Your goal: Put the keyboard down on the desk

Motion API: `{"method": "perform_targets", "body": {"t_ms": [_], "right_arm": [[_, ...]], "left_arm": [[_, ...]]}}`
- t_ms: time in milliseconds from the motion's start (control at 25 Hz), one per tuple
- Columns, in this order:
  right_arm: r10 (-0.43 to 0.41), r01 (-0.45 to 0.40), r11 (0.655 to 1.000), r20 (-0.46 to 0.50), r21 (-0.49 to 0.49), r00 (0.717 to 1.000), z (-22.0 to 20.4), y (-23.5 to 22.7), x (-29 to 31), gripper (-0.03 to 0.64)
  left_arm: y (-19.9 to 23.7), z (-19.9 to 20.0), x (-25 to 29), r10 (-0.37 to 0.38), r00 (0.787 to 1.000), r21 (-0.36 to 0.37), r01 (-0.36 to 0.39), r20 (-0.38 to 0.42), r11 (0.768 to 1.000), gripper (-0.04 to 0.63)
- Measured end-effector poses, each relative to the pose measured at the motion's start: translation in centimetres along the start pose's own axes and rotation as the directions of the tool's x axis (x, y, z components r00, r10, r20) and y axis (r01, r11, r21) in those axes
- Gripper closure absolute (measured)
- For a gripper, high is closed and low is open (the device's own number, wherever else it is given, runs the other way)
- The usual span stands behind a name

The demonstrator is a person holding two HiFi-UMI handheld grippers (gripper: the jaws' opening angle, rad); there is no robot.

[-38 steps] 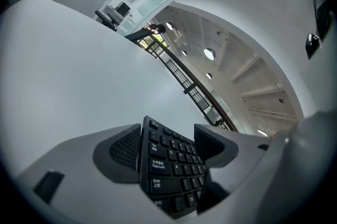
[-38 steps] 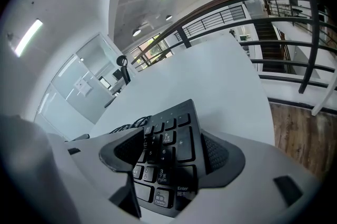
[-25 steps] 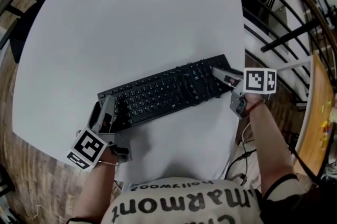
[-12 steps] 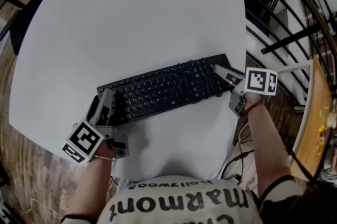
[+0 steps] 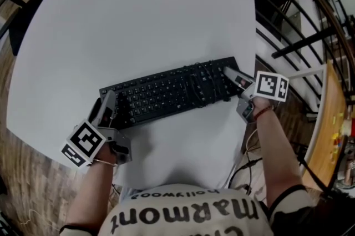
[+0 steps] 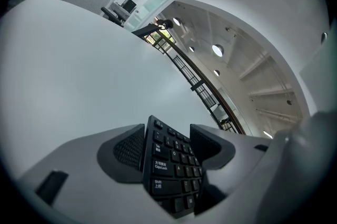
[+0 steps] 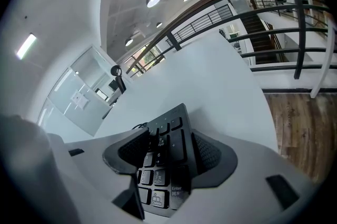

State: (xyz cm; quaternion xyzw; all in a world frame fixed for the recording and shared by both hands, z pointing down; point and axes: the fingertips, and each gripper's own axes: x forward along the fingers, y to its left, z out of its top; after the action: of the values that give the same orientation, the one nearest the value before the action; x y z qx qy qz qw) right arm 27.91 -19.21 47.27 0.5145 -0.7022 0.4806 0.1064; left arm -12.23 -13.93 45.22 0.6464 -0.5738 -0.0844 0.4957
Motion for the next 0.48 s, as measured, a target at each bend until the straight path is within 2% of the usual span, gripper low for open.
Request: {"method": "perform_targets", "body": {"t_ms": [480], "right_arm": [[-0.004, 0.005, 0.999, 0.023, -0.051, 1.000, 0.06, 0.18, 0.11, 0.356]], "left_arm": [[0.63, 0.14, -0.21, 0.021, 1.000, -0.051, -0.022, -0.004, 0.998, 0.376]]}}
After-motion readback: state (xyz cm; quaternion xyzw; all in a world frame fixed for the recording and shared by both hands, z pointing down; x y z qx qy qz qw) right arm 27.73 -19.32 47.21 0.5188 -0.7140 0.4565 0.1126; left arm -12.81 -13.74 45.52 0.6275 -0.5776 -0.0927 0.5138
